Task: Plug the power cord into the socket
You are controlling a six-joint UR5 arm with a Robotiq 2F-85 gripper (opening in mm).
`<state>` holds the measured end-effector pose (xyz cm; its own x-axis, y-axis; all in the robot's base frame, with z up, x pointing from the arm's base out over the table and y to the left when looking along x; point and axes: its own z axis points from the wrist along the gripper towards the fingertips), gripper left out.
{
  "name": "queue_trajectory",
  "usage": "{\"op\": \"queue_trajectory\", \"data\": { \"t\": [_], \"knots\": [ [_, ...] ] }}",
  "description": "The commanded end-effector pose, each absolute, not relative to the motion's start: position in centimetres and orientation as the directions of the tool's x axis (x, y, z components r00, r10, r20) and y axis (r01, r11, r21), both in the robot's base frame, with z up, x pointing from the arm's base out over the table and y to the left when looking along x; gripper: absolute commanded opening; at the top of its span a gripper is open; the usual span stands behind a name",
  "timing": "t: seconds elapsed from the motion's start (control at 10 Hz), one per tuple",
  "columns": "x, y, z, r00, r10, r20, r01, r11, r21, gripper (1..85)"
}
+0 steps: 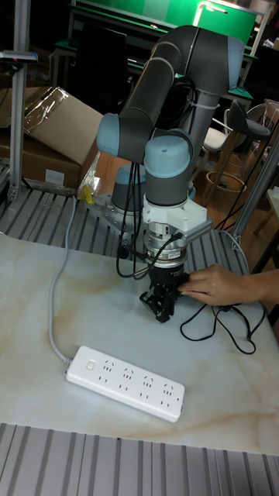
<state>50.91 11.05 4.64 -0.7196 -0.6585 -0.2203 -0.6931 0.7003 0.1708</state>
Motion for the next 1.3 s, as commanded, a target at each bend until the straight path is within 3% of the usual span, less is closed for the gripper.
{"op": "queue_trajectory", "data": {
  "t": [0.0, 0.4, 0.5, 0.8, 1.2],
  "knots": [
    [51.1, 10.9, 4.8, -0.729, -0.648, -0.221, -0.683, 0.710, 0.171, 30.7],
    [51.1, 10.8, 4.7, -0.746, -0.631, -0.215, -0.665, 0.727, 0.172, 20.3],
    [51.2, 10.6, 4.7, -0.753, -0.624, -0.209, -0.657, 0.735, 0.168, 11.7],
    [51.5, 9.4, 4.4, -0.784, -0.593, -0.183, -0.617, 0.775, 0.133, 1.0],
    [52.8, 7.9, 4.2, -0.868, -0.466, -0.172, -0.485, 0.871, 0.085, 1.0]
  ]
}}
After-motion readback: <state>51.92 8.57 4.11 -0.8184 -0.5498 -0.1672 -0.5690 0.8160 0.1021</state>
